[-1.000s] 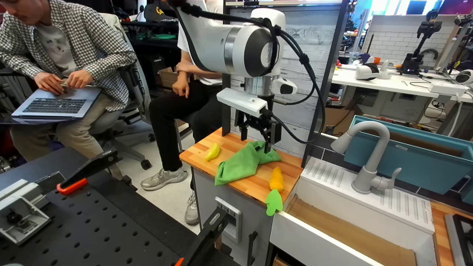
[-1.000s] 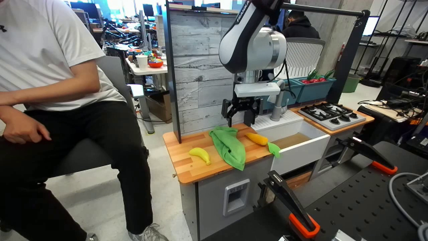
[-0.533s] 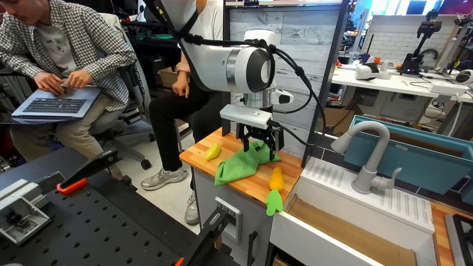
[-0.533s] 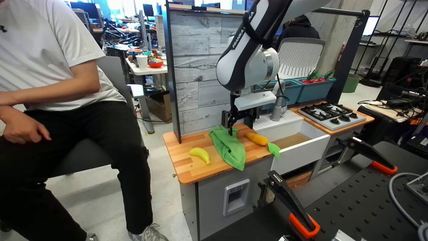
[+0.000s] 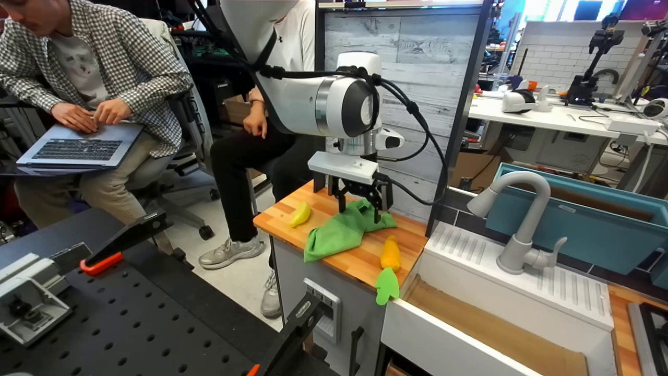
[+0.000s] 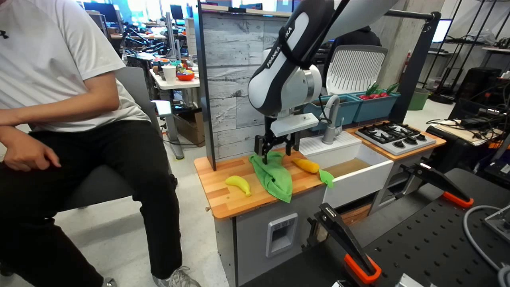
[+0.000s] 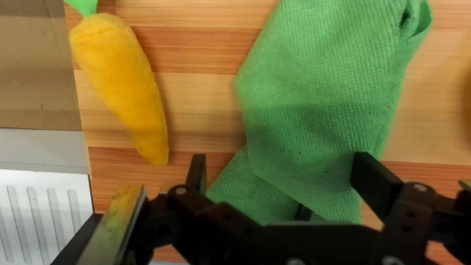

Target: Move the green towel to the left

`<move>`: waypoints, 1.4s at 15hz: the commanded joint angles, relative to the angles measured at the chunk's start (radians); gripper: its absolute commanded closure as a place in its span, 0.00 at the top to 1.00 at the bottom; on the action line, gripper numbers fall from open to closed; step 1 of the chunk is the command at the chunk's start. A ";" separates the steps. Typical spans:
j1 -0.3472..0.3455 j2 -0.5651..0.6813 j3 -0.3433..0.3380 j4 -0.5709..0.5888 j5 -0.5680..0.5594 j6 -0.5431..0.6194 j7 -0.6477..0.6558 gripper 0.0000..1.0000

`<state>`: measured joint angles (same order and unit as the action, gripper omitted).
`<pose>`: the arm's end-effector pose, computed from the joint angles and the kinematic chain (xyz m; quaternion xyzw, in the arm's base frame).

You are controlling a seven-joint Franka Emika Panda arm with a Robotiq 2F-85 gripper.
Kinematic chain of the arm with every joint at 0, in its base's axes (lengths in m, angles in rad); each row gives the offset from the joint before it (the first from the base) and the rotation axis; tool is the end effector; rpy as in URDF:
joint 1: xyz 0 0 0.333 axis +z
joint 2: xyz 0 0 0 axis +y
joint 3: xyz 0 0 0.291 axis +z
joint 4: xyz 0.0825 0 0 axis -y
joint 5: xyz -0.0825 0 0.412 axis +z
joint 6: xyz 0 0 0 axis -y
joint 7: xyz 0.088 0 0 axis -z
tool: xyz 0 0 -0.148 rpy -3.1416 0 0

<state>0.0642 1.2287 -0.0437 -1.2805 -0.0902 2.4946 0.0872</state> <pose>0.6980 0.0159 -0.0793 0.9987 0.0172 -0.0046 0.0479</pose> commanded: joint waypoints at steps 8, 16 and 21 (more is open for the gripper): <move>0.001 0.134 0.021 0.157 0.006 -0.039 -0.056 1.00; 0.035 0.181 0.004 0.224 -0.008 -0.068 -0.037 1.00; 0.076 0.214 -0.011 0.273 -0.021 -0.099 -0.024 1.00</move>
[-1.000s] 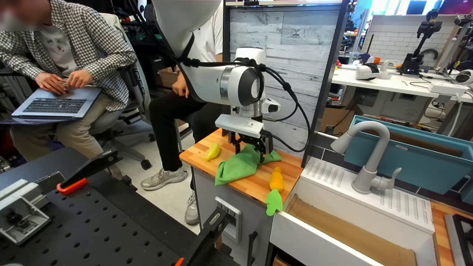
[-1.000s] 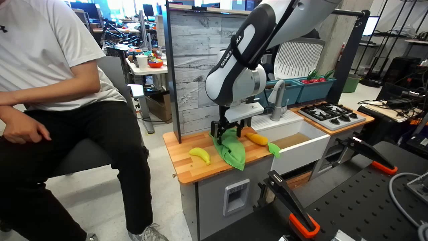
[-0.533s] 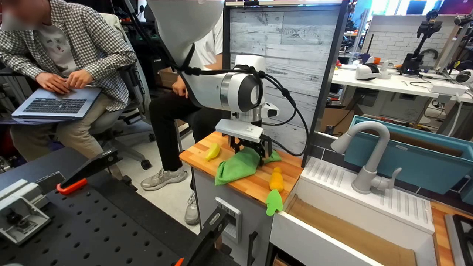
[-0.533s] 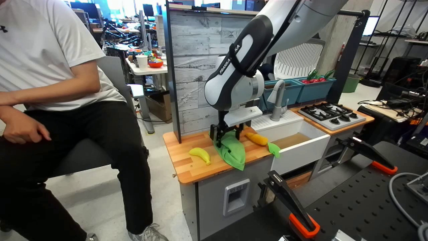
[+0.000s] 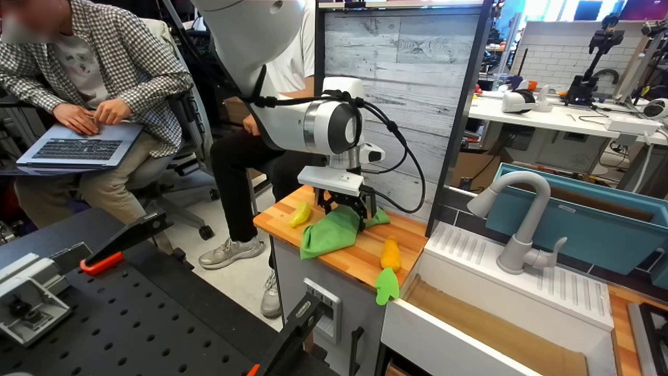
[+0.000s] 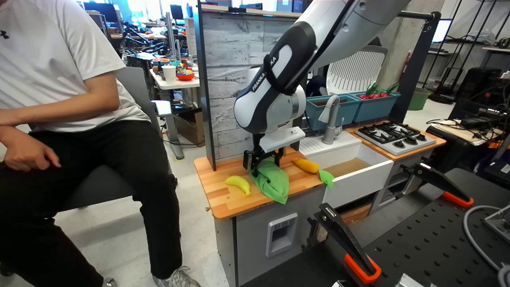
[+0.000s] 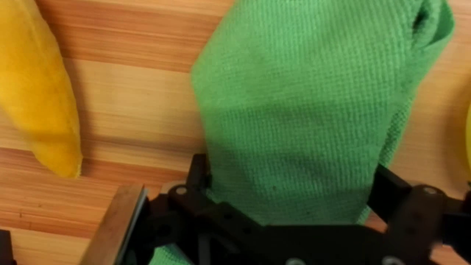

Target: Move the green towel to the left

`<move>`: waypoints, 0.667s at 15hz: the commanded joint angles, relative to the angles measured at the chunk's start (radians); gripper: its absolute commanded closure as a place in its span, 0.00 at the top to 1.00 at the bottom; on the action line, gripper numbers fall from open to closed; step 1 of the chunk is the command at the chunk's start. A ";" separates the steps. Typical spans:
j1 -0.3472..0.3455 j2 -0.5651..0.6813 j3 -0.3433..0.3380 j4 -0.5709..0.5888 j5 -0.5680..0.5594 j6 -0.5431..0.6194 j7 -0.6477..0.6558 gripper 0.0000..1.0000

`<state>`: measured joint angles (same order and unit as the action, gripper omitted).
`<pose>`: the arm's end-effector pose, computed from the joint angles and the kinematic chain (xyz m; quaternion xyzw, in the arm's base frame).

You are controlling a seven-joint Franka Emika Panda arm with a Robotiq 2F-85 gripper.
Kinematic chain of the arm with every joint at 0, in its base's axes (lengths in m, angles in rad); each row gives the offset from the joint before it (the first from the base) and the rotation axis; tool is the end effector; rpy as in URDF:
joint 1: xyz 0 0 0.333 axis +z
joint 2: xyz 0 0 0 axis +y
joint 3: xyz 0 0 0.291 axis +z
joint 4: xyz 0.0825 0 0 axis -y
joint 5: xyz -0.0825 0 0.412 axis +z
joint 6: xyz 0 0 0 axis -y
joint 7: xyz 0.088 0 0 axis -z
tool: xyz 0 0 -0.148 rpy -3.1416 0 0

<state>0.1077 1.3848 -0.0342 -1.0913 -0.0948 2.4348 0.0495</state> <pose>0.7007 0.0532 -0.1184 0.9967 0.0622 -0.0176 0.0483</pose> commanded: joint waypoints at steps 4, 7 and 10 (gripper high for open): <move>0.069 0.088 -0.035 0.135 -0.028 -0.073 0.025 1.00; 0.091 0.092 -0.031 0.156 -0.037 -0.096 0.026 1.00; 0.110 0.085 -0.028 0.158 -0.029 -0.095 0.019 1.00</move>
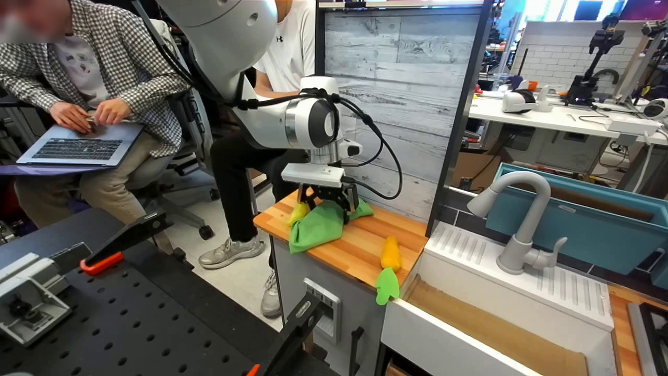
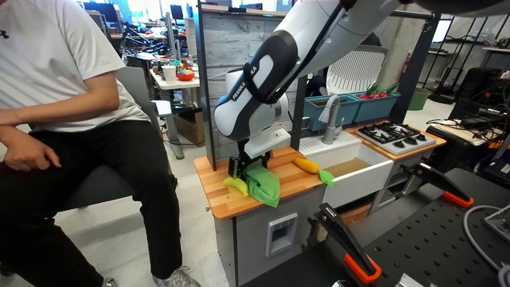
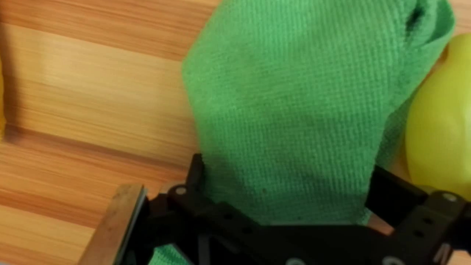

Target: Move the green towel to the left

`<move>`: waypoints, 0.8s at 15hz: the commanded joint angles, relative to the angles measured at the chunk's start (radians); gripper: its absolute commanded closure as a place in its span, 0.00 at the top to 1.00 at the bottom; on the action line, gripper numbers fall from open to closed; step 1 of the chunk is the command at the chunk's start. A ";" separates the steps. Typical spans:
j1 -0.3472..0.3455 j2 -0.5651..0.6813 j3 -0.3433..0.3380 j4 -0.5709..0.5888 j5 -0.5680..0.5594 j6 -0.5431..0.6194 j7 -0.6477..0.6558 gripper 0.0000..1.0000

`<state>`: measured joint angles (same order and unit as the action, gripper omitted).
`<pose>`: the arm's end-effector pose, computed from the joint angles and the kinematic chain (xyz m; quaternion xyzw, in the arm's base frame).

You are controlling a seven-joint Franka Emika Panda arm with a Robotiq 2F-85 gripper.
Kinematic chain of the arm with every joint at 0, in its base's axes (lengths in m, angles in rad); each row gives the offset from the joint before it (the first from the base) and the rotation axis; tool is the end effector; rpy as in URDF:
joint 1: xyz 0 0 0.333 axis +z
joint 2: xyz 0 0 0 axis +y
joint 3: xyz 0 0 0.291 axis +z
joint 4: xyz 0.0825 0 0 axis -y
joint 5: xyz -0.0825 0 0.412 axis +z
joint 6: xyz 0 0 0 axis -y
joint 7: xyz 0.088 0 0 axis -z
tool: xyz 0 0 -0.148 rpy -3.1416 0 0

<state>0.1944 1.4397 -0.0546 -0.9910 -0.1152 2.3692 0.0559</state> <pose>0.7027 0.1034 -0.1210 0.9916 0.1069 -0.0235 0.0692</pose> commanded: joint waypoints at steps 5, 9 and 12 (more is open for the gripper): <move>0.036 0.027 -0.005 0.069 -0.002 -0.035 0.006 1.00; 0.027 0.016 0.003 0.068 0.005 -0.040 -0.002 1.00; 0.015 -0.005 0.015 0.056 0.014 -0.040 -0.014 1.00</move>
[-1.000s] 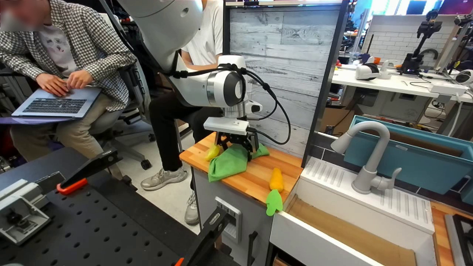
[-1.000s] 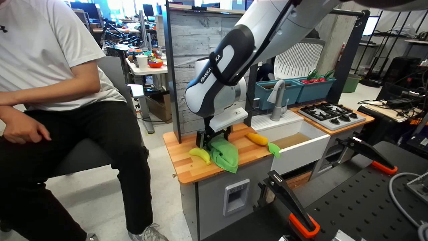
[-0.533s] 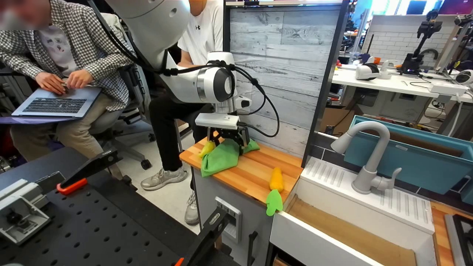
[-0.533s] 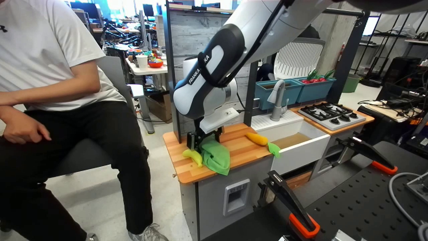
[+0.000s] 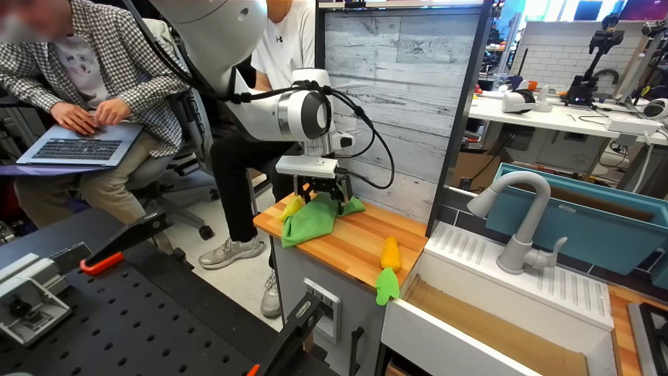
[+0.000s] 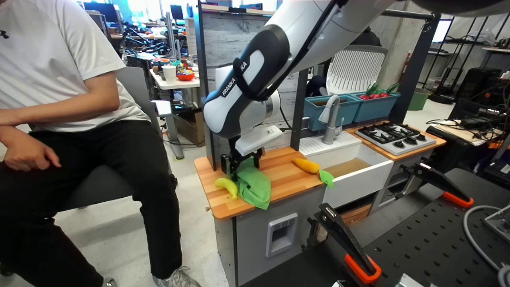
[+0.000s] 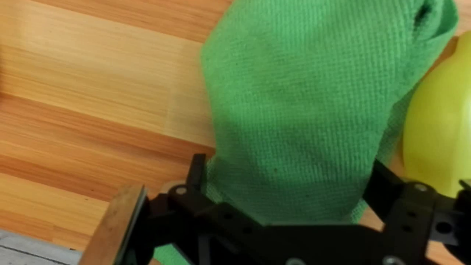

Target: Move the green towel to the left

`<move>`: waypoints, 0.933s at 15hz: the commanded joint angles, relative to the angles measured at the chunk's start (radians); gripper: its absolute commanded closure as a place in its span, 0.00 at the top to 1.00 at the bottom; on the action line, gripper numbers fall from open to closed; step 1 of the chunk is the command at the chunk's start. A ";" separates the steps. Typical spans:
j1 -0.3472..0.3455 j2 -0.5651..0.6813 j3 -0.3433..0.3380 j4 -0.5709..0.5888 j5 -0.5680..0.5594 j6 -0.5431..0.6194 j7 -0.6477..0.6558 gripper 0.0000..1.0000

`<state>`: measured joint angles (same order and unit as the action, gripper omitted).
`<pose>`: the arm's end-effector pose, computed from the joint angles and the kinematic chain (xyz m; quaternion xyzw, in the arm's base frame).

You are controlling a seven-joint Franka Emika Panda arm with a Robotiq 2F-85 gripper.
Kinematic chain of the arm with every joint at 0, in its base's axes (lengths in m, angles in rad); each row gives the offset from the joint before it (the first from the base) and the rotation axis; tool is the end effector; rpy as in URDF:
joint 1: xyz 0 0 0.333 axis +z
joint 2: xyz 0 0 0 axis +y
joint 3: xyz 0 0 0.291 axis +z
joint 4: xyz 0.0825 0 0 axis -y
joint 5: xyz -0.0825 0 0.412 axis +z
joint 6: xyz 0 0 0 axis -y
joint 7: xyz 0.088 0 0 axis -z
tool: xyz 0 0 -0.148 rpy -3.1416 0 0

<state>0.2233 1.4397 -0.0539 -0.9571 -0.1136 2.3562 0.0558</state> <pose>0.7107 0.1270 -0.1080 0.9903 0.1201 -0.0121 0.0683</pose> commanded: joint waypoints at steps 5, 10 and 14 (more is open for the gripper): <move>-0.052 -0.074 0.041 -0.053 0.026 0.000 -0.047 1.00; -0.105 -0.187 0.077 -0.196 0.038 0.038 -0.105 1.00; -0.155 -0.294 0.123 -0.358 0.049 0.107 -0.168 1.00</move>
<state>0.1103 1.2594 0.0220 -1.1437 -0.0856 2.4027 -0.0501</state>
